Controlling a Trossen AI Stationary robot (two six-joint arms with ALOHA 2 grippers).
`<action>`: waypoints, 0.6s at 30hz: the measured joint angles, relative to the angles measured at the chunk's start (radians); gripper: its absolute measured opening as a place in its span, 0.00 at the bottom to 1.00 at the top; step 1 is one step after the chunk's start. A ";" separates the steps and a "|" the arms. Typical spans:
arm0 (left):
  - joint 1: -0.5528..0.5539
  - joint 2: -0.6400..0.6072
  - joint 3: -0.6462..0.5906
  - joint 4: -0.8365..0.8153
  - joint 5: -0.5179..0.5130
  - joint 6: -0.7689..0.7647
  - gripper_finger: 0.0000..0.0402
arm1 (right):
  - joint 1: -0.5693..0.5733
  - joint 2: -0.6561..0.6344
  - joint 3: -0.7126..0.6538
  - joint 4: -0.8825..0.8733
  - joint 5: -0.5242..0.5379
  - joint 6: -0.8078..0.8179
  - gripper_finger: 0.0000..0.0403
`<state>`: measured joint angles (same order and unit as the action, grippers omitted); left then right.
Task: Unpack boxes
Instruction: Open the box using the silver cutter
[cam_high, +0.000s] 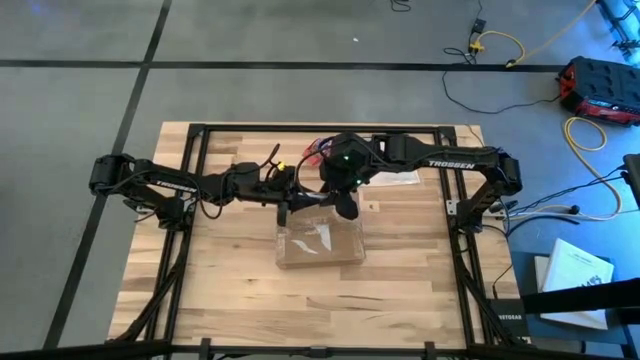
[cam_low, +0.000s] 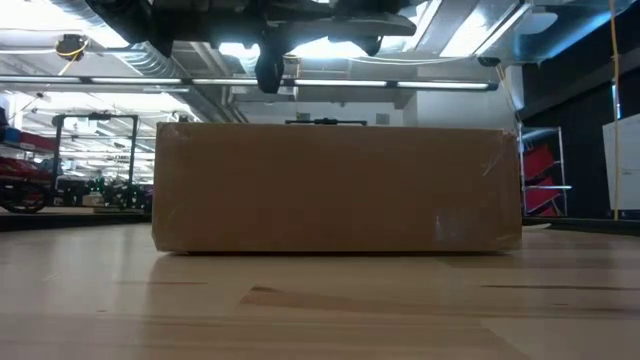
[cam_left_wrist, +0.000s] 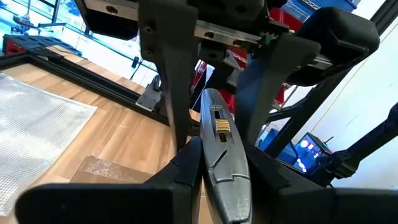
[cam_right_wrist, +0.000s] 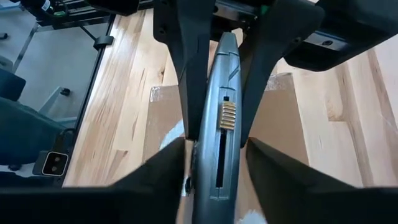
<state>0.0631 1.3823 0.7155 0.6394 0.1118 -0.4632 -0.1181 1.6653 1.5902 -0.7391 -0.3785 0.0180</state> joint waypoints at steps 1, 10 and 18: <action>0.000 0.000 0.000 -0.002 -0.002 0.001 0.15 | 0.000 0.000 0.000 -0.003 0.002 0.003 0.26; 0.002 0.002 0.000 0.009 -0.009 0.033 0.15 | -0.001 0.000 0.000 -0.022 0.005 -0.002 0.17; -0.002 0.002 0.002 -0.022 0.008 0.053 0.19 | -0.001 0.002 0.000 -0.023 -0.026 -0.008 0.17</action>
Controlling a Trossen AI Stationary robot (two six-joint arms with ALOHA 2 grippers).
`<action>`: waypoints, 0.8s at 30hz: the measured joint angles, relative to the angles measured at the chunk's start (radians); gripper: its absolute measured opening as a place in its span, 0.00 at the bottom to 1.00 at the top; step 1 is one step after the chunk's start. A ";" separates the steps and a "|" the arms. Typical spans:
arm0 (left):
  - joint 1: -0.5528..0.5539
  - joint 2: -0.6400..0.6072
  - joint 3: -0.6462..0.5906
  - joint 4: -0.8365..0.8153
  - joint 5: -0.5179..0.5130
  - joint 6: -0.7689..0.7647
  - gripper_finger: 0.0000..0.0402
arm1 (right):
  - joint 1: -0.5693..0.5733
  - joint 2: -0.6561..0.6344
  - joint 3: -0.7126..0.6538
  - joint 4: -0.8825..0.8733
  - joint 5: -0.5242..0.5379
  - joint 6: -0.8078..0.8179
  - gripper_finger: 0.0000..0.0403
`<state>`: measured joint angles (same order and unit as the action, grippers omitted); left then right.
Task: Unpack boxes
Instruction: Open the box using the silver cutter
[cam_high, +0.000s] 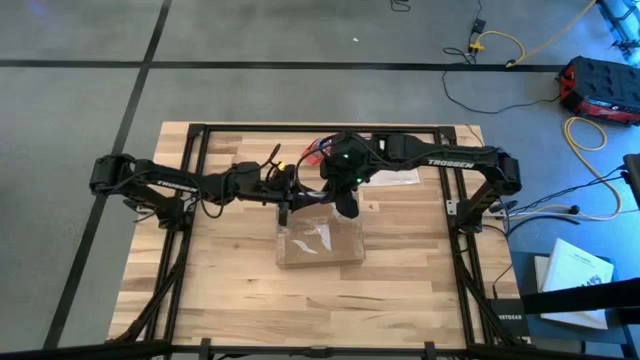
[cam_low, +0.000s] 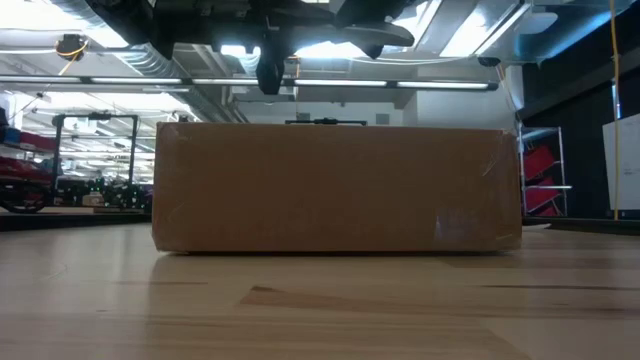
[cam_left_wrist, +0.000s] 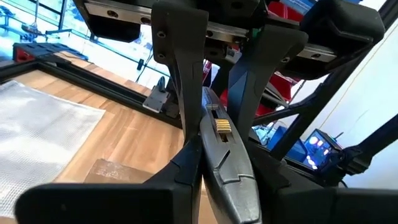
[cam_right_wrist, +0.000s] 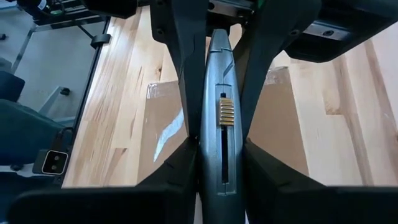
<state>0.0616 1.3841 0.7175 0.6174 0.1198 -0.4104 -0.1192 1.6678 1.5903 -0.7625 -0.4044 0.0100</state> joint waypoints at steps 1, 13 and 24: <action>0.000 0.000 0.002 -0.013 0.014 0.006 0.24 | 0.001 0.001 -0.001 -0.003 -0.011 -0.015 0.16; 0.023 -0.004 0.001 -0.130 -0.059 0.104 0.58 | 0.016 -0.007 -0.002 -0.098 0.031 -0.018 0.16; 0.008 -0.001 -0.003 -0.134 -0.078 0.063 0.58 | 0.023 -0.024 -0.001 -0.106 0.128 -0.001 0.16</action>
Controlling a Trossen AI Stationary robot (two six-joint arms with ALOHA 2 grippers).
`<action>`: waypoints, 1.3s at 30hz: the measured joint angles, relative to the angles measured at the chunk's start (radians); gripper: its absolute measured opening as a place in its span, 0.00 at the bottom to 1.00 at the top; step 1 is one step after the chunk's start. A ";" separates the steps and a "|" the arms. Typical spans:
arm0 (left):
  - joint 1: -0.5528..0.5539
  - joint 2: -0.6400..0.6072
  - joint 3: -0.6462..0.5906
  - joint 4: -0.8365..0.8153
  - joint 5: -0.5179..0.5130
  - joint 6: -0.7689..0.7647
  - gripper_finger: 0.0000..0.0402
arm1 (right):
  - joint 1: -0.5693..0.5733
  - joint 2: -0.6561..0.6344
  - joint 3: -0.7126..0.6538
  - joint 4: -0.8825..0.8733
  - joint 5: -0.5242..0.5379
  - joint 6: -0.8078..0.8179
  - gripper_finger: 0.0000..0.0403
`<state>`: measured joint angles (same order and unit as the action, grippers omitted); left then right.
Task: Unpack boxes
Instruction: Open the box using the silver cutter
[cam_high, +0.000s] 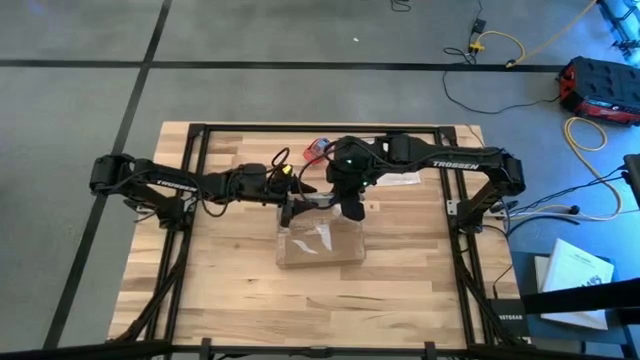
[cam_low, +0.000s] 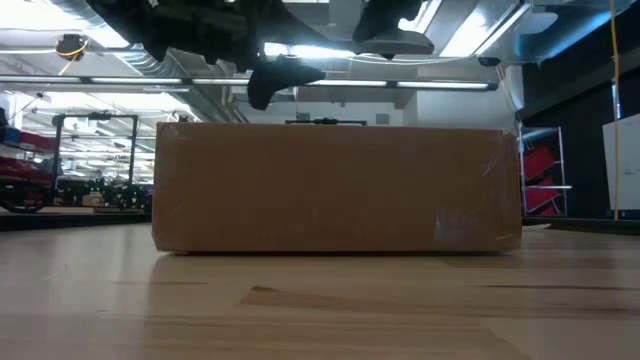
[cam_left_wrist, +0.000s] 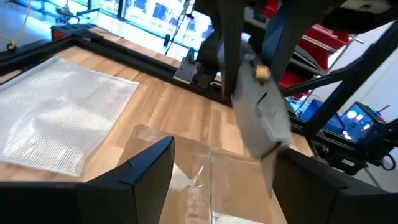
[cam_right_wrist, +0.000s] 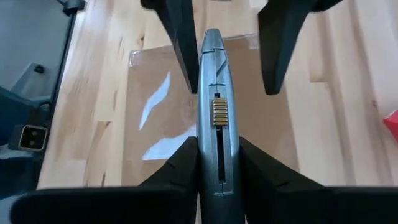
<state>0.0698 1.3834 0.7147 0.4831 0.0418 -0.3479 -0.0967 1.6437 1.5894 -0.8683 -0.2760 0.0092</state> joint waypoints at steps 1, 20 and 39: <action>-0.006 0.000 0.000 0.011 0.000 -0.001 0.58 | 0.000 0.000 0.000 0.000 0.002 0.001 0.16; -0.021 0.000 0.002 -0.151 -0.016 -0.006 0.58 | 0.033 -0.017 0.000 -0.008 0.110 0.006 0.16; -0.108 -0.232 0.002 -0.722 -0.027 0.066 0.58 | 0.111 -0.065 0.002 -0.163 0.180 -0.043 0.16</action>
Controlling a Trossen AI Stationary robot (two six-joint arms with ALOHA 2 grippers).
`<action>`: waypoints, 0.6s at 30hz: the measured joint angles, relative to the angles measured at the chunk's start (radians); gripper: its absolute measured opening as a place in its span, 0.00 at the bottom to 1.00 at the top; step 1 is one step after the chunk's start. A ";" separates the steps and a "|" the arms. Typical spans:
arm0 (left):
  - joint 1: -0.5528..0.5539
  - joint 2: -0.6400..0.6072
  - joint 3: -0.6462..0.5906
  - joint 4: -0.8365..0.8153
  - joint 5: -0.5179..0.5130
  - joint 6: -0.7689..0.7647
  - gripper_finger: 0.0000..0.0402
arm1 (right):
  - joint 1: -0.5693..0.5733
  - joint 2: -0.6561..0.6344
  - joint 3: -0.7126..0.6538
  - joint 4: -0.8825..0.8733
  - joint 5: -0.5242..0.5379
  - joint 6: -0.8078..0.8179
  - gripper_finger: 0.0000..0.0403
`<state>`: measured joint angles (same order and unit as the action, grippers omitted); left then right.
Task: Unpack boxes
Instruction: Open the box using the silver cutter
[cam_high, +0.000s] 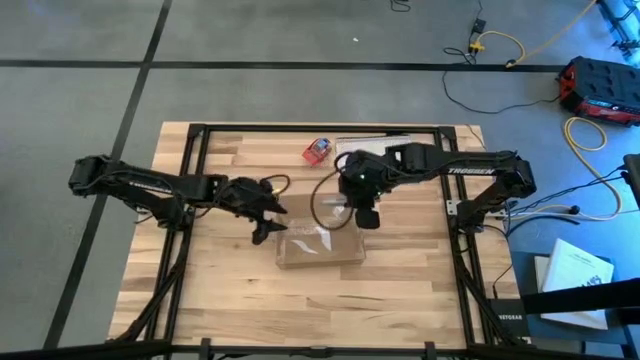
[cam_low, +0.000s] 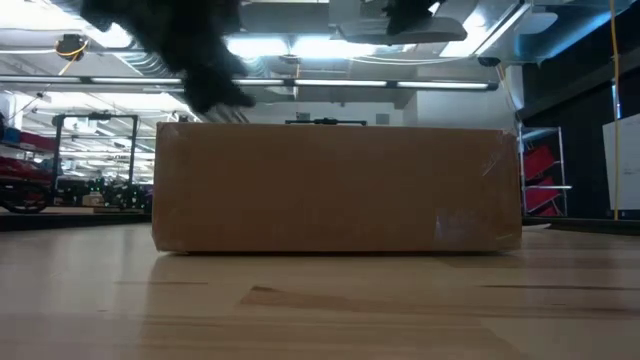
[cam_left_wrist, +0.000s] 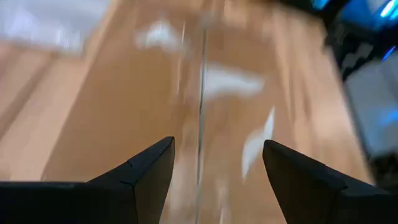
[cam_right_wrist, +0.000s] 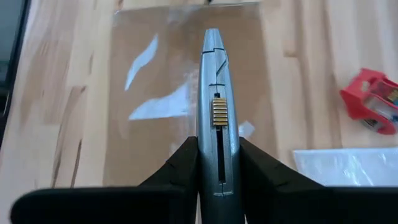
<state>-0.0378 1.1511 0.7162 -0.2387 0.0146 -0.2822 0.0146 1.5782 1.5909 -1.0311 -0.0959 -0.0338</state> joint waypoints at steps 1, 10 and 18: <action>-0.003 -0.009 -0.001 -0.037 -0.008 0.009 0.58 | 0.009 0.004 0.000 0.003 0.000 0.000 0.16; 0.043 -0.033 -0.001 -0.071 -0.019 0.172 0.59 | 0.026 0.009 0.000 0.022 0.002 0.082 0.16; 0.113 -0.022 0.068 -0.121 -0.019 0.242 0.73 | 0.025 0.009 0.000 0.026 0.010 0.160 0.16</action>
<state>0.0754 1.1296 0.7843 -0.3593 -0.0043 -0.0399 0.0399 1.5867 1.5909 -1.0053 -0.0859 0.1260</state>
